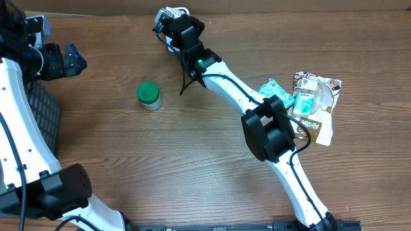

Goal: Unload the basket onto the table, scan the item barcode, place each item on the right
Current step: 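Hold the orange box in front of the white scanner, then carry the orange box to the right-side pile and release it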

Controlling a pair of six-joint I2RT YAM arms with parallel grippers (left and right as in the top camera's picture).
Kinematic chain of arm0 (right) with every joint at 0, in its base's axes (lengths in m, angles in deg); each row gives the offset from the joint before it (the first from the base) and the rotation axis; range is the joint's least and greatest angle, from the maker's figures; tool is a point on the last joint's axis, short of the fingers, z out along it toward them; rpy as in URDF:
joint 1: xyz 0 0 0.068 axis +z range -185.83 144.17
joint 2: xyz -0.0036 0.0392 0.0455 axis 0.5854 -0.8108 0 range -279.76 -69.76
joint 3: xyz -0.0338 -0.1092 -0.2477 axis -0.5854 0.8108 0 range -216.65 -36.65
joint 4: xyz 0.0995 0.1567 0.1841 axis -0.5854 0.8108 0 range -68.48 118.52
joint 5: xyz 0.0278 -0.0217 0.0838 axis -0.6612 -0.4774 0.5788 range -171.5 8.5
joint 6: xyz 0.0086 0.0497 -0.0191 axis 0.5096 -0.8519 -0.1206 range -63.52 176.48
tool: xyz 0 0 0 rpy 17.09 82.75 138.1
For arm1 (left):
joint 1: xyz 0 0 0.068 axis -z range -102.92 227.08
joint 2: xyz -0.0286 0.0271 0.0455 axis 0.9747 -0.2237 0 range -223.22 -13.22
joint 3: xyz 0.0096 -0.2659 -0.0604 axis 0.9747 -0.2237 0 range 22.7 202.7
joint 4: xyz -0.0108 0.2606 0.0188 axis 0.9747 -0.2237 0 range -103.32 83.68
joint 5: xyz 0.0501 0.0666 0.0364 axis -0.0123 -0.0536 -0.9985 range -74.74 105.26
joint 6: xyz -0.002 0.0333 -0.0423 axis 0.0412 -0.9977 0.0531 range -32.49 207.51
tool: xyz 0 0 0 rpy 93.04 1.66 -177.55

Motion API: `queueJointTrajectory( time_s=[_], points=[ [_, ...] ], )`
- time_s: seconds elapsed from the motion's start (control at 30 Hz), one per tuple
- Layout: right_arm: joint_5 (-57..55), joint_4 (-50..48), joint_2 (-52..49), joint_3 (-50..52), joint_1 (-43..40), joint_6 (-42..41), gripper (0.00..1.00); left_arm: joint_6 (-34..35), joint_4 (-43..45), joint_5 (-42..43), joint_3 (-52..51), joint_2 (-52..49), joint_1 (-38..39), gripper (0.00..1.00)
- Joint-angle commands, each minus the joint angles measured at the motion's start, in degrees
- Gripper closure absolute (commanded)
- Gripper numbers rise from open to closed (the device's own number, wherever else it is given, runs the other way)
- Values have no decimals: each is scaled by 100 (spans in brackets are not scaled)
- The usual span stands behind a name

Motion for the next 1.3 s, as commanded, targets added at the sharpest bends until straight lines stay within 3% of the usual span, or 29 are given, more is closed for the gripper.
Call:
queueJointTrajectory(
  time_s=[0.0,0.1,0.27,0.5,0.73,0.93,1.07,1.27],
  points=[
    [149,-39,264,-9,33,-275,96,-107,7,-13,90,74,13,0],
    [417,157,691,-9,-17,-1049,96,-107,7,-15,90,74,13,0],
    [1416,1401,1705,-11,-160,-1923,96,-107,7,-15,90,74,13,1],
    [3021,3834,3217,-11,-459,-3926,96,-107,7,-15,90,74,13,0],
    [3178,6544,4264,-11,-1029,-5119,96,-107,7,-15,90,74,13,0],
    [2999,8194,4286,76,-1742,-5910,96,-107,7,-15,90,74,13,1],
    [2557,8633,4260,678,-2371,-6553,96,-107,7,-15,90,74,13,0],
    [2559,8015,4260,2503,-2953,-6666,96,-107,7,-15,90,74,13,1]
  ],
)
